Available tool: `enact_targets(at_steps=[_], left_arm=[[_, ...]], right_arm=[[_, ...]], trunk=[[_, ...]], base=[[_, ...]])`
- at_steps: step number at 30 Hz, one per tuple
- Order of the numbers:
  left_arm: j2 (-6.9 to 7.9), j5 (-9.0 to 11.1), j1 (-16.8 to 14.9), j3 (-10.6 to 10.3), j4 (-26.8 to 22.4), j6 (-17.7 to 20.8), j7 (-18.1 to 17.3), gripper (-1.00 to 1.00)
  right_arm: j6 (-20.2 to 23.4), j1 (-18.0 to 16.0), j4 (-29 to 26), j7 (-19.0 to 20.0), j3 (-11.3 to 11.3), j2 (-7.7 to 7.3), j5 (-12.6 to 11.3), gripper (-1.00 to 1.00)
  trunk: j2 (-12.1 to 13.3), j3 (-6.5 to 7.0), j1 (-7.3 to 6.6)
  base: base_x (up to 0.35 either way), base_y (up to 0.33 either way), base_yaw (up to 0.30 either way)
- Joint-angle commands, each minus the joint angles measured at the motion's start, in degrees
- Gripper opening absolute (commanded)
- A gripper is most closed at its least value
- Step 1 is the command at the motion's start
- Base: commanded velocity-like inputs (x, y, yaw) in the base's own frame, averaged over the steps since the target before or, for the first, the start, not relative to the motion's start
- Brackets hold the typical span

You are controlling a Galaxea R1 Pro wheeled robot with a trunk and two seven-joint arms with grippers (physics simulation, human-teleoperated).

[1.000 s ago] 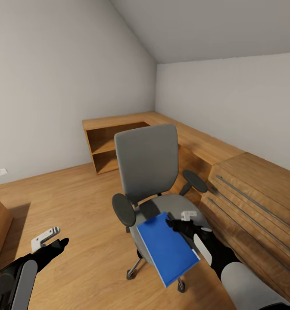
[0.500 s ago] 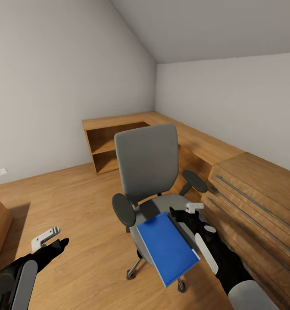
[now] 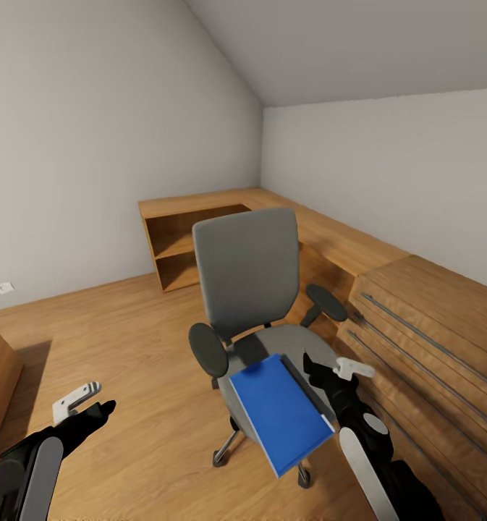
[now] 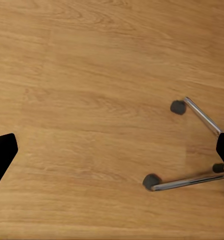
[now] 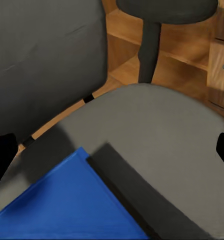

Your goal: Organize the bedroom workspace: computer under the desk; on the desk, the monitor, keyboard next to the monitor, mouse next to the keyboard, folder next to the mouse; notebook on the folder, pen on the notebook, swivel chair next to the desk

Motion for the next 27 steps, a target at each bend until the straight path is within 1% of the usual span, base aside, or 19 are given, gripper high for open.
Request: enact_targets(at_steps=[1,10,11,12,13,20,25,27], left_arm=[[-0.04,0.61,-0.05,0.08,-0.07,0.22,0.43,1.0],[-0.04,0.61,-0.05,0.1,-0.07,0.22,0.43,1.0],[-0.04,0.61,-0.05,0.15,-0.07,0.22,0.39,1.0],[-0.04,0.61,-0.05,0.15,-0.07,0.22,0.39,1.0],[-0.04,0.6,-0.05,0.16,-0.07,0.22,0.37,1.0],[-0.04,0.69,-0.05,0.17,-0.15,0.26,0.35,1.0],[-0.07,0.69,-0.05,0.06,-0.19,0.23,0.35,1.0],[-0.1,0.69,-0.05,0.03,-0.2,0.27,0.35,1.0]], right_arm=[[0.18,0.18,-0.36,-0.72,0.17,-0.04,-1.18,1.0],[-0.02,0.93,-1.43,-1.51,0.2,0.05,-6.53,1.0],[-0.15,1.0,-1.57,-1.59,0.13,0.1,-8.54,1.0],[-0.15,1.0,-1.57,-1.59,0.13,0.1,-8.54,1.0],[-0.19,1.01,-1.61,-1.61,0.09,0.11,-9.33,1.0],[-0.36,1.04,-1.45,-1.57,-0.09,0.05,-11.31,1.0],[-0.66,1.04,-1.41,-1.53,-0.15,0.05,-11.33,1.0],[-0.7,1.06,-1.41,-1.5,-0.12,0.05,-11.33,1.0]], trunk=[[-0.03,-0.05,-0.02],[-0.03,-0.05,-0.02],[-0.03,-0.05,-0.02],[-0.03,-0.05,-0.02],[-0.03,-0.05,-0.02],[-0.03,-0.05,-0.02],[-0.03,-0.05,-0.02],[-0.03,-0.05,-0.02]], base=[[-0.203,0.0,0.0],[-0.285,0.0,0.0],[-0.329,0.005,0.0],[-0.33,0.013,0.0],[-0.332,0.025,0.0],[-0.334,0.051,0.0],[-0.328,0.02,0.0],[-0.18,0.001,0.0]])
